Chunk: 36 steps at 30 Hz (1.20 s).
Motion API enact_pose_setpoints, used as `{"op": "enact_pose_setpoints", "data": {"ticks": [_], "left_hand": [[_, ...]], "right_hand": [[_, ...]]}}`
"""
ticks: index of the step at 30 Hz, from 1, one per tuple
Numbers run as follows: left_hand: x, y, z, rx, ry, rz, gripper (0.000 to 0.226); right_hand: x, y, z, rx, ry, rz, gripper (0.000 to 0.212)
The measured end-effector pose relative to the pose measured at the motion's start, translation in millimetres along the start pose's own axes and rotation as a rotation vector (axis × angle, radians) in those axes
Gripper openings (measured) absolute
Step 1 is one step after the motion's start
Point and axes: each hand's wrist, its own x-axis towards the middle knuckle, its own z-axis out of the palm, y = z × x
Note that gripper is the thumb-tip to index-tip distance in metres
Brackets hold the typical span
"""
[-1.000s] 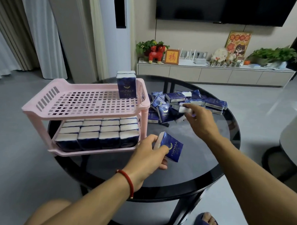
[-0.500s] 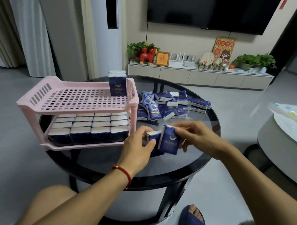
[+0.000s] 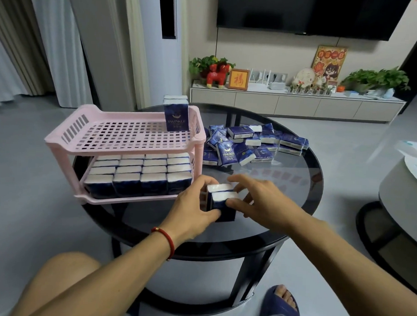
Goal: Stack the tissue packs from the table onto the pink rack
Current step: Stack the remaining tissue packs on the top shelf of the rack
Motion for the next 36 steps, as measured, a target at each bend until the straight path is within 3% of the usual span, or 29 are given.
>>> {"op": "enact_pose_setpoints", "data": {"ticks": [3,12,15,21,27,36], "left_hand": [[-0.3,-1.1,-0.7,0.031,-0.051,0.029,0.053],[-12.1,14.8,-19.5,0.094,-0.058,0.151,0.056],[-24.8,27.8,-41.8,0.083,-0.009,0.223,0.065],[-35.4,56.7,-95.3,0.069,0.092,0.322,0.056],[1.2,79.5,-153.9,0.083,0.253,0.351,0.048],[74.2,56.6,-154.4,0.175,0.199,0.231,0.041]], "right_hand": [[0.3,4.5,1.1,0.113,-0.037,-0.035,0.055],[1.2,-6.9,-12.8,0.278,0.060,-0.076,0.048],[-2.3,-25.7,-26.9,0.397,0.104,-0.133,0.049],[1.3,-63.8,-35.0,0.515,0.225,-0.269,0.057],[22.6,-65.7,-35.3,0.644,0.486,-0.154,0.026],[50.5,-47.8,-17.6,0.589,0.536,0.008,0.017]]}}
